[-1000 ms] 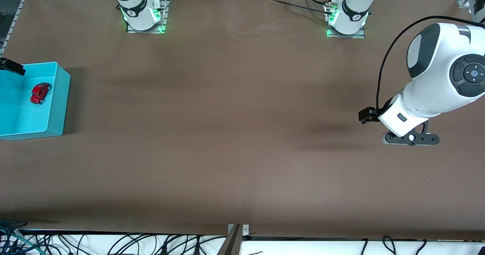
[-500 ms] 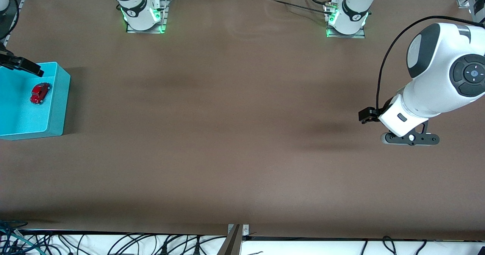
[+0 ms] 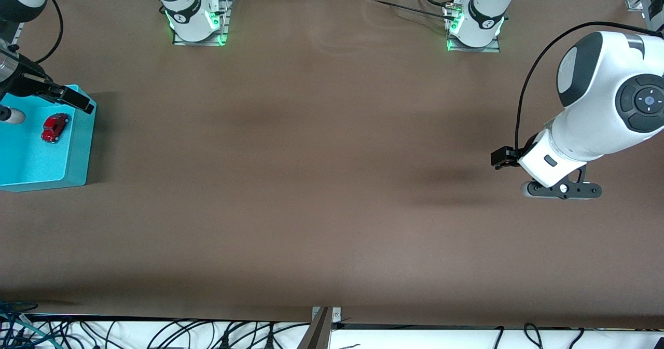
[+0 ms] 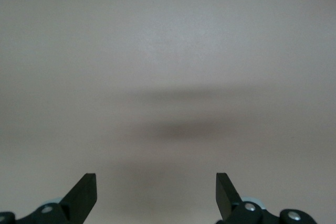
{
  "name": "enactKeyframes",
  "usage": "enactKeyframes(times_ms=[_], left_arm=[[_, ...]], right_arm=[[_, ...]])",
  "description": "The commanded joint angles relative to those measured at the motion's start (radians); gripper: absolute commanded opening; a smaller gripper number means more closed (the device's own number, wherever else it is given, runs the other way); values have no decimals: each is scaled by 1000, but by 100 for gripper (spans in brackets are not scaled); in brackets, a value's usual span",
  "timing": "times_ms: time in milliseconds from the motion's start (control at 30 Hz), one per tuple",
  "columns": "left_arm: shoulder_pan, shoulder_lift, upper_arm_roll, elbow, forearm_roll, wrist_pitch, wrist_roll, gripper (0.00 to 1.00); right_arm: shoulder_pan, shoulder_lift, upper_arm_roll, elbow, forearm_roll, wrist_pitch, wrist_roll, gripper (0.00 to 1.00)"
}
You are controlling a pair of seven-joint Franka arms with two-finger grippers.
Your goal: Wind red beetle toy and store in blue box
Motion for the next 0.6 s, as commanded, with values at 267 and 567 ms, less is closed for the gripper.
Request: enactKeyframes(times_ms=[267, 567], left_arm=[[2, -3, 5, 4, -28, -6, 4, 100], [0, -3, 5, 6, -28, -6, 4, 100]], right_arm=[[23, 12, 12, 49, 16, -35, 13, 100], [23, 12, 10, 53, 8, -35, -37, 100]])
